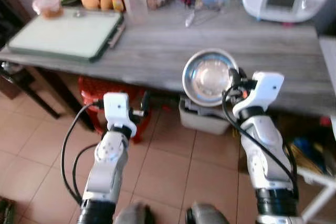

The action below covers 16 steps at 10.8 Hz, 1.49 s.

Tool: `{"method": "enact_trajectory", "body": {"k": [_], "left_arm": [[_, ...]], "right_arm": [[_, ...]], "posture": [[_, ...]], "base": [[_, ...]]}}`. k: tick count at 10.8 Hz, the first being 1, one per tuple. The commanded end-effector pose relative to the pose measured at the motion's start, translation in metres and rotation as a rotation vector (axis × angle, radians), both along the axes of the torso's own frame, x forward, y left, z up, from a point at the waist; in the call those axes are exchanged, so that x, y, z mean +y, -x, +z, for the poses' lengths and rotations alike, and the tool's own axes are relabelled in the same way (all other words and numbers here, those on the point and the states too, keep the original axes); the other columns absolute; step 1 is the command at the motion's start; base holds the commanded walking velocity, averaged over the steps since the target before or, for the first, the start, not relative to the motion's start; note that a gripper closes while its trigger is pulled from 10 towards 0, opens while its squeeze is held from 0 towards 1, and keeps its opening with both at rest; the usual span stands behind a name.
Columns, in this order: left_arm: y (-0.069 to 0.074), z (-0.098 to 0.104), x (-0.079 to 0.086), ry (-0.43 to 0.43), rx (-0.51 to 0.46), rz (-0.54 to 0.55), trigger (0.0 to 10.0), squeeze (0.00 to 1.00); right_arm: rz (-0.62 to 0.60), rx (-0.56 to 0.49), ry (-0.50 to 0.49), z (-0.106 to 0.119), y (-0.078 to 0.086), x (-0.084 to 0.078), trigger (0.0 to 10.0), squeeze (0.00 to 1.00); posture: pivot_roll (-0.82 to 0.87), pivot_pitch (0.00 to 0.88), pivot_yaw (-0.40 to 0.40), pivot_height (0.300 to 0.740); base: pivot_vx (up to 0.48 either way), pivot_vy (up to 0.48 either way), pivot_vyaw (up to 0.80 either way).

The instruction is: Setting the table

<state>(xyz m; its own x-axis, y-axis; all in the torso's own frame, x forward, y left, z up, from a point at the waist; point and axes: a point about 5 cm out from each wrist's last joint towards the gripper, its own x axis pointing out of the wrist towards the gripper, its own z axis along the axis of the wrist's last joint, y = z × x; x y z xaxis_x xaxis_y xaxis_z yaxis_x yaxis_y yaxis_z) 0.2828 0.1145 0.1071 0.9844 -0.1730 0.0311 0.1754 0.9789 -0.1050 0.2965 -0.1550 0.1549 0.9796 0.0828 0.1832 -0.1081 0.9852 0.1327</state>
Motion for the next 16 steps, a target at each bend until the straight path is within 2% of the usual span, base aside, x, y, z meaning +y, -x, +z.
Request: {"method": "enact_trajectory", "body": {"k": [1,4,7,8,10,13,14,15,16], "left_arm": [[0.0,0.0,0.007,-0.02,0.0,0.02,10.0,0.0],[0.004,-0.003,0.012,-0.05,0.001,0.053,10.0,0.0],[0.003,0.002,0.022,-0.078,-0.016,0.083,10.0,0.0],[0.008,0.001,0.035,-0.099,-0.009,0.111,10.0,0.0],[0.021,-0.009,0.044,-0.121,0.029,0.124,10.0,0.0],[0.027,-0.008,0.039,-0.118,0.038,0.107,10.0,0.0],[0.028,-0.008,0.038,-0.117,0.04,0.099,10.0,0.0],[0.028,-0.007,0.038,-0.117,0.041,0.092,10.0,0.0],[0.029,-0.007,0.037,-0.117,0.041,0.081,10.0,0.0]], "right_arm": [[0.015,-0.016,-0.009,0.002,0.002,0.007,0.0,0.0],[0.013,0.011,-0.045,-0.002,-0.003,0.006,0.0,0.0],[0.048,0.036,-0.116,-0.001,-0.019,0.013,0.0,0.0],[0.042,0.043,-0.166,-0.001,-0.027,0.014,0.0,0.0],[0.04,0.077,-0.253,-0.001,-0.044,0.02,0.0,0.0],[0.031,0.178,-0.381,-0.002,-0.073,0.03,0.0,0.0],[0.031,0.229,-0.413,-0.005,-0.08,0.035,0.0,0.0],[0.01,0.231,-0.404,-0.005,-0.082,0.035,0.0,0.0],[-0.023,0.284,-0.457,-0.011,-0.084,0.035,0.0,0.0]], "posture": [[-0.11,0.126,0.045,0.74],[-0.1,0.134,0.051,0.74],[-0.07,0.149,0.065,0.74],[-0.06,0.155,0.066,0.74],[-0.04,0.166,0.061,0.74],[-0.01,0.177,0.056,0.74],[-0.01,0.178,0.057,0.74],[-0.01,0.178,0.057,0.74],[-0.01,0.181,0.056,0.74]], "base": [[0.435,0.0,0.0],[0.11,0.0,0.0],[0.0,0.0,0.0],[0.0,0.0,0.0],[0.0,0.0,0.0],[0.0,0.0,0.0],[0.0,0.0,0.0],[0.0,0.0,0.0],[0.0,0.0,0.0]]}}
